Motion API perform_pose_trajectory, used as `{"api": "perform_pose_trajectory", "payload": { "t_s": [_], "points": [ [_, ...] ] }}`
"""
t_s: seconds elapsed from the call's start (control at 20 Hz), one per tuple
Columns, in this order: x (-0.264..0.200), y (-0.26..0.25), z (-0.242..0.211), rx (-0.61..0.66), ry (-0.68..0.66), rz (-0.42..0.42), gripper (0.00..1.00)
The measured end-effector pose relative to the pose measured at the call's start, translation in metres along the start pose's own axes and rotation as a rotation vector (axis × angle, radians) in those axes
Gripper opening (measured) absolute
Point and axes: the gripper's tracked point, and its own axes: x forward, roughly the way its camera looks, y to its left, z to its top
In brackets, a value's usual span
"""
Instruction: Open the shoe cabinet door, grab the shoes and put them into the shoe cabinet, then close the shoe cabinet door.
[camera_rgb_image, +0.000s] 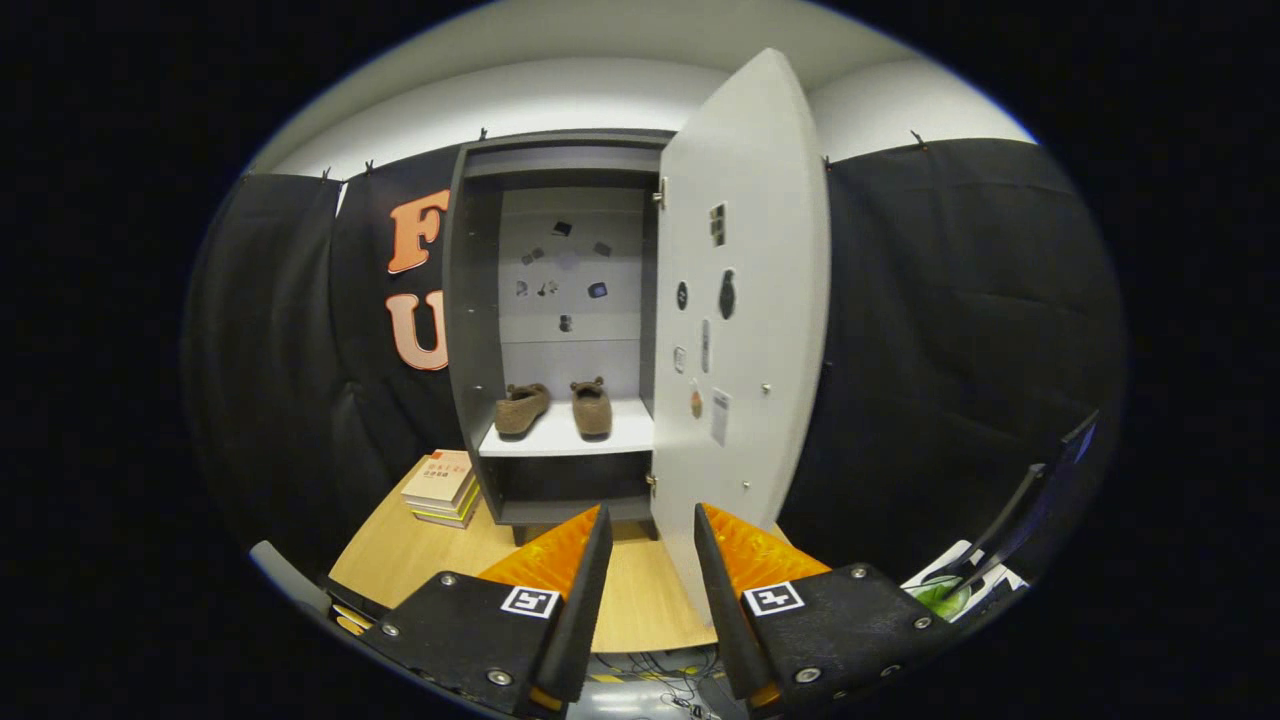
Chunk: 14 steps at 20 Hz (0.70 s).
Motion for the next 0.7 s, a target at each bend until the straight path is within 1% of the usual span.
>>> {"api": "perform_pose_trajectory", "payload": {
  "t_s": [0.15,0.3,0.35,0.4,0.5,0.7],
  "points": [
    [-0.004,-0.044,-0.006,0.009,-0.007,-0.034,0.56],
    [0.007,-0.081,-0.013,0.015,-0.002,-0.055,0.59],
    [0.012,-0.090,-0.015,0.023,0.000,-0.049,0.60],
    [0.019,-0.099,-0.017,0.030,0.002,-0.040,0.63],
    [0.036,-0.111,-0.019,0.038,0.011,-0.016,0.64],
    [0.068,-0.118,-0.023,0.045,0.012,0.054,0.70]
  ]
}}
